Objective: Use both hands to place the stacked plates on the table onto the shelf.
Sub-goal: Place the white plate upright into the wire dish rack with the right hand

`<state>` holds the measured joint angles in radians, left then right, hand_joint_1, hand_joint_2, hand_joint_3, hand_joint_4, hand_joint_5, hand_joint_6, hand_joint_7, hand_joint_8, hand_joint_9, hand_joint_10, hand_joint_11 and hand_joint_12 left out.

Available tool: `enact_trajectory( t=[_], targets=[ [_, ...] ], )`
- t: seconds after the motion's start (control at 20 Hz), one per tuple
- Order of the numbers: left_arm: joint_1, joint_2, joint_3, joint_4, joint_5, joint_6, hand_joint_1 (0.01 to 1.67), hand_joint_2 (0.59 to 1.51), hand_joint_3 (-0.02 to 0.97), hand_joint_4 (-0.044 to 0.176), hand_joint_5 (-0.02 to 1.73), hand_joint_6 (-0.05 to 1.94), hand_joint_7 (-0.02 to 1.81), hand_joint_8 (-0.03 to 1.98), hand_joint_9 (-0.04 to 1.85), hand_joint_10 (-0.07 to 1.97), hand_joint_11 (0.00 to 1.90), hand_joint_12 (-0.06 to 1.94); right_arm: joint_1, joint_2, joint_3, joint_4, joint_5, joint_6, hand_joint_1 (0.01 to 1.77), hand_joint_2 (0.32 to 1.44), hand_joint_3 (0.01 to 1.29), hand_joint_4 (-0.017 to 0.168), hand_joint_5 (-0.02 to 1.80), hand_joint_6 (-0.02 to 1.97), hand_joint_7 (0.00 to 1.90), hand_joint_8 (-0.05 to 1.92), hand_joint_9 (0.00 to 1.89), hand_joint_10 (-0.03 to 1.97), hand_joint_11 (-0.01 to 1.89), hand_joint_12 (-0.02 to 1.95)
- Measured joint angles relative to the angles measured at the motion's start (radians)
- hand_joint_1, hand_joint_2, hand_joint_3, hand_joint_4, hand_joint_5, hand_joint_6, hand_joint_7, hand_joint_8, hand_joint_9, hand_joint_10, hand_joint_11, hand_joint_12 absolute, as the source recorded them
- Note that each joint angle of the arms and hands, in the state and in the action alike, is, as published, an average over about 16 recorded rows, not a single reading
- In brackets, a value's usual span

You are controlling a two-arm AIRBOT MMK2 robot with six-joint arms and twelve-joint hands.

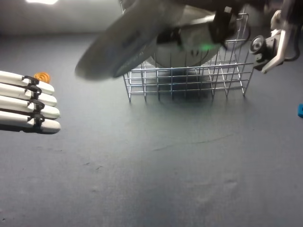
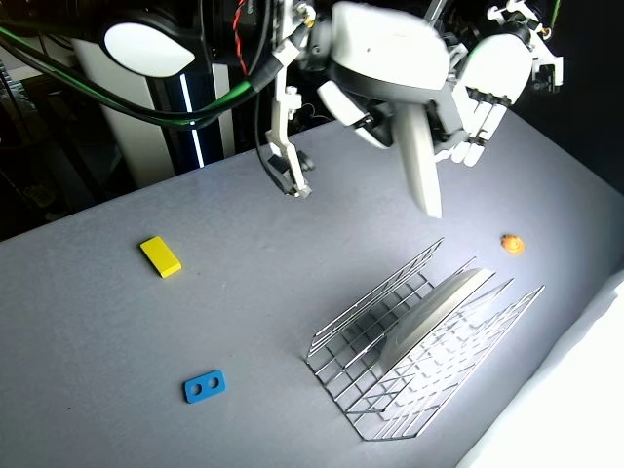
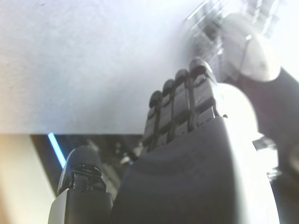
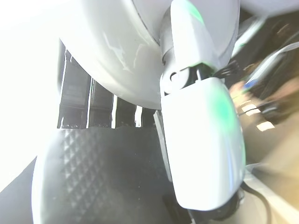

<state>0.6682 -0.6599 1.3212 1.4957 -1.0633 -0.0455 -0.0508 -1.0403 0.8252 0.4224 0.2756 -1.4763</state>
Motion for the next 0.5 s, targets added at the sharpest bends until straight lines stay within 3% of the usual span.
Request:
enact_trajectory(
  t=[0.25, 0.5],
  targets=[
    [-0.036, -0.001, 0.007, 0.013, -0.116, 0.010, 0.02, 1.213, 0.016, -0.002, 0.09, 0.02, 0.09, 0.01, 0.08, 0.02, 0.02, 0.19, 0.037, 0.001, 0.052, 0.171, -0.026, 0.019, 1.32, 1.05, 0.01, 0.000, 0.75, 1.25, 0.84, 1.20, 0.87, 1.30, 0.80, 1.40],
    [-0.087, 0.012, 0.001, 0.018, -0.210, 0.016, 0.02, 1.213, 0.016, -0.002, 0.09, 0.02, 0.09, 0.01, 0.09, 0.02, 0.02, 0.20, 0.034, 0.000, 0.096, 0.308, -0.034, 0.032, 1.34, 1.05, 0.01, 0.000, 0.77, 1.22, 0.85, 1.18, 0.88, 1.27, 0.81, 1.40]
  ],
)
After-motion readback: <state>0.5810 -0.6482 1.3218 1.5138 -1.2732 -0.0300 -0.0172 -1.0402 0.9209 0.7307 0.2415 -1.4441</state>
